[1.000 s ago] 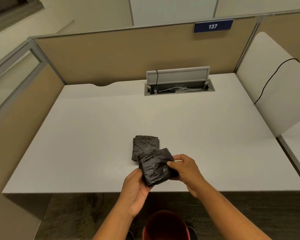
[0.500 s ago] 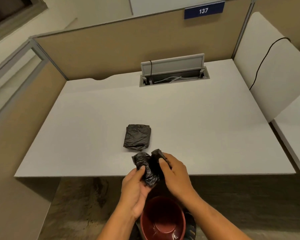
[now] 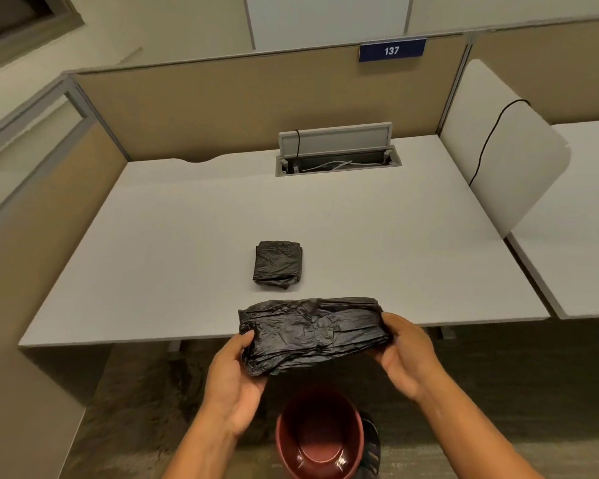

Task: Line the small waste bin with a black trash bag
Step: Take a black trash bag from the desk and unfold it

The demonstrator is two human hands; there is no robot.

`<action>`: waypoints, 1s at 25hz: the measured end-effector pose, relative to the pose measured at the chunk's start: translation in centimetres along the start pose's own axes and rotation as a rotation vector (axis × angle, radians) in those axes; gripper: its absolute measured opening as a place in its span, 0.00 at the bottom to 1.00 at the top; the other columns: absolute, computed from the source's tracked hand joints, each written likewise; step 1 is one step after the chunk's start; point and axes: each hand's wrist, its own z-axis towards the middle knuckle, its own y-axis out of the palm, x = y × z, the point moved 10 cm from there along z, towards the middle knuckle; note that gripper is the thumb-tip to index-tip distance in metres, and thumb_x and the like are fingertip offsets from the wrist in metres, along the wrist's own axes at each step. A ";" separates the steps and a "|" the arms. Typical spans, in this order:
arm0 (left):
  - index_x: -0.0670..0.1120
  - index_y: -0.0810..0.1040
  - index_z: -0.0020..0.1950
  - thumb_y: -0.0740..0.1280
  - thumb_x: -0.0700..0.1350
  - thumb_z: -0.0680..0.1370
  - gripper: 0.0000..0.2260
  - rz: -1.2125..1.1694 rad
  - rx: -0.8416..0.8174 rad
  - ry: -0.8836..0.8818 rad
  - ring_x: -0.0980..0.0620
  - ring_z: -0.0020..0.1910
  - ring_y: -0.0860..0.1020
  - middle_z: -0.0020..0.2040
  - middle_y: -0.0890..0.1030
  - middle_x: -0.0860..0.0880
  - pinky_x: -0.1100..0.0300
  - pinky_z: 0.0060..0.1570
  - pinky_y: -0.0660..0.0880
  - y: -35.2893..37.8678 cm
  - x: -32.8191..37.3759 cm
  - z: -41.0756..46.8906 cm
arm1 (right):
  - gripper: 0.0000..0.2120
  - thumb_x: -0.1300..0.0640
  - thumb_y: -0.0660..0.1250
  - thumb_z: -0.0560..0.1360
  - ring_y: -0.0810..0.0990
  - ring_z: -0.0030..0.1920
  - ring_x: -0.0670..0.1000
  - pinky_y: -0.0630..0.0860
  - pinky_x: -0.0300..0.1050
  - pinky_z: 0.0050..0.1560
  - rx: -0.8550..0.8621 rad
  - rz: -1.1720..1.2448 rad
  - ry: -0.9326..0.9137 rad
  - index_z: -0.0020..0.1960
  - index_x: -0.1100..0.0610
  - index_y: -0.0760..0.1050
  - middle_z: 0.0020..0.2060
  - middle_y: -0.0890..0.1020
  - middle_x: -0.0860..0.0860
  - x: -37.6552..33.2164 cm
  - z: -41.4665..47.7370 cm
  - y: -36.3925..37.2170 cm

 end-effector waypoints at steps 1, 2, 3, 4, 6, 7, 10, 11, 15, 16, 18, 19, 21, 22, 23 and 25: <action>0.35 0.82 0.66 0.68 0.41 0.78 0.18 0.001 -0.022 0.003 0.42 0.53 0.88 0.60 0.87 0.36 0.50 0.46 0.86 -1.1 0.6 -0.8 | 0.13 0.61 0.61 0.85 0.86 0.51 0.59 0.82 0.58 0.54 0.006 -0.022 -0.002 0.61 0.65 0.82 0.50 0.88 0.61 0.8 -0.9 0.0; 0.35 0.82 0.66 0.69 0.41 0.77 0.19 0.001 -0.040 0.004 0.42 0.53 0.88 0.60 0.87 0.36 0.50 0.45 0.87 -2.1 1.1 -1.5 | 0.13 0.61 0.62 0.84 0.87 0.49 0.59 0.81 0.58 0.55 0.005 -0.064 -0.006 0.60 0.65 0.82 0.48 0.89 0.61 1.6 -1.9 0.0; 0.35 0.82 0.66 0.70 0.42 0.76 0.20 0.000 -0.057 0.000 0.42 0.53 0.88 0.60 0.87 0.36 0.50 0.45 0.87 -3.1 1.2 -2.2 | 0.13 0.61 0.63 0.84 0.87 0.48 0.59 0.81 0.59 0.57 0.008 -0.118 -0.017 0.60 0.65 0.83 0.48 0.89 0.61 2.4 -2.9 0.1; 0.36 0.82 0.66 0.71 0.42 0.75 0.20 -0.003 -0.076 -0.005 0.42 0.53 0.88 0.59 0.87 0.37 0.50 0.45 0.87 -4.1 1.3 -2.9 | 0.12 0.60 0.64 0.83 0.87 0.49 0.59 0.80 0.60 0.59 0.029 -0.200 -0.044 0.59 0.64 0.84 0.50 0.89 0.60 3.1 -4.0 0.1; 0.38 0.86 0.60 0.71 0.42 0.75 0.15 -0.003 -0.114 -0.014 0.43 0.50 0.89 0.56 0.88 0.38 0.51 0.42 0.87 -5.7 1.0 -4.0 | 0.11 0.57 0.66 0.83 0.86 0.57 0.58 0.80 0.58 0.61 0.126 -0.467 -0.168 0.60 0.59 0.84 0.53 0.89 0.57 3.8 -6.2 0.3; 0.39 0.87 0.58 0.72 0.41 0.75 0.13 -0.002 -0.131 -0.015 0.43 0.50 0.89 0.55 0.89 0.38 0.51 0.41 0.86 -6.3 0.7 -4.6 | 0.10 0.55 0.67 0.83 0.85 0.60 0.56 0.80 0.52 0.60 0.200 -0.611 -0.268 0.61 0.54 0.83 0.54 0.87 0.52 3.7 -7.9 0.8; 0.38 0.85 0.61 0.74 0.40 0.75 0.15 -0.010 -0.173 -0.016 0.42 0.52 0.89 0.57 0.88 0.36 0.51 0.43 0.86 -7.4 -0.3 -5.8 | 0.12 0.50 0.71 0.80 0.81 0.65 0.50 0.74 0.36 0.59 0.176 -0.906 -0.602 0.63 0.45 0.80 0.59 0.82 0.43 4.0 -13.7 5.9; 0.37 0.85 0.61 0.73 0.39 0.76 0.15 -0.007 -0.186 -0.021 0.41 0.53 0.88 0.58 0.88 0.35 0.51 0.45 0.86 -7.6 -0.7 -6.3 | 0.16 0.46 0.70 0.79 0.78 0.70 0.50 0.72 0.38 0.66 0.120 -1.034 -0.657 0.66 0.46 0.79 0.66 0.80 0.45 5.4 -15.1 7.9; 0.37 0.86 0.56 0.73 0.38 0.78 0.09 0.003 -0.183 -0.028 0.44 0.50 0.89 0.51 0.88 0.37 0.54 0.45 0.86 -8.2 -1.5 -8.1 | 0.34 0.31 0.59 0.78 0.50 0.86 0.54 0.47 0.63 0.81 0.217 -1.636 -0.934 0.77 0.49 0.71 0.86 0.57 0.53 8.9 -20.3 13.4; 0.38 0.86 0.54 0.74 0.37 0.77 0.07 0.015 -0.185 -0.028 0.46 0.47 0.89 0.48 0.88 0.39 0.56 0.43 0.85 -8.2 -1.5 -8.6 | 0.36 0.30 0.59 0.78 0.48 0.86 0.55 0.44 0.66 0.81 0.218 -1.687 -0.993 0.78 0.50 0.70 0.86 0.56 0.54 9.2 -21.2 14.2; 0.39 0.88 0.51 0.74 0.37 0.78 0.04 0.029 -0.190 -0.036 0.49 0.41 0.88 0.44 0.89 0.41 0.58 0.39 0.85 -7.9 -1.6 -9.5 | 0.38 0.30 0.58 0.78 0.48 0.86 0.52 0.46 0.66 0.83 0.062 -1.710 -0.959 0.81 0.50 0.65 0.86 0.54 0.51 10.1 -21.1 15.0; 0.39 0.88 0.51 0.73 0.36 0.79 0.04 0.016 -0.190 -0.042 0.50 0.41 0.88 0.45 0.89 0.41 0.58 0.38 0.85 -7.7 -1.6 -9.9 | 0.38 0.31 0.59 0.80 0.49 0.86 0.49 0.50 0.61 0.84 -0.077 -1.646 -0.858 0.84 0.49 0.61 0.85 0.52 0.47 11.0 -20.5 15.0; 0.36 0.87 0.58 0.71 0.37 0.80 0.09 -0.052 -0.193 -0.042 0.46 0.49 0.89 0.51 0.89 0.38 0.57 0.43 0.86 -7.2 -1.5 -10.6 | 0.36 0.39 0.63 0.82 0.55 0.85 0.46 0.57 0.51 0.84 -0.304 -1.483 -0.669 0.85 0.49 0.56 0.85 0.57 0.46 12.8 -19.6 15.0; 0.35 0.86 0.61 0.71 0.39 0.79 0.13 -0.089 -0.190 -0.044 0.43 0.54 0.89 0.56 0.88 0.35 0.55 0.47 0.86 -7.0 -1.5 -10.8 | 0.33 0.44 0.64 0.83 0.61 0.83 0.45 0.61 0.48 0.82 -0.339 -1.442 -0.684 0.85 0.49 0.58 0.84 0.63 0.47 12.9 -19.6 15.1; 0.35 0.85 0.63 0.71 0.41 0.79 0.15 -0.120 -0.186 -0.049 0.41 0.58 0.88 0.59 0.87 0.34 0.53 0.50 0.87 -6.9 -1.6 -11.0 | 0.30 0.48 0.64 0.84 0.67 0.79 0.42 0.66 0.45 0.79 -0.340 -1.404 -0.729 0.83 0.47 0.61 0.80 0.70 0.46 12.5 -19.8 15.3; 0.35 0.83 0.65 0.70 0.41 0.79 0.16 -0.128 -0.170 -0.037 0.39 0.61 0.86 0.62 0.86 0.33 0.50 0.52 0.86 -7.0 -1.8 -10.9 | 0.25 0.51 0.62 0.85 0.75 0.67 0.34 0.71 0.31 0.69 -0.277 -1.355 -0.776 0.80 0.44 0.65 0.71 0.78 0.43 11.1 -19.9 14.9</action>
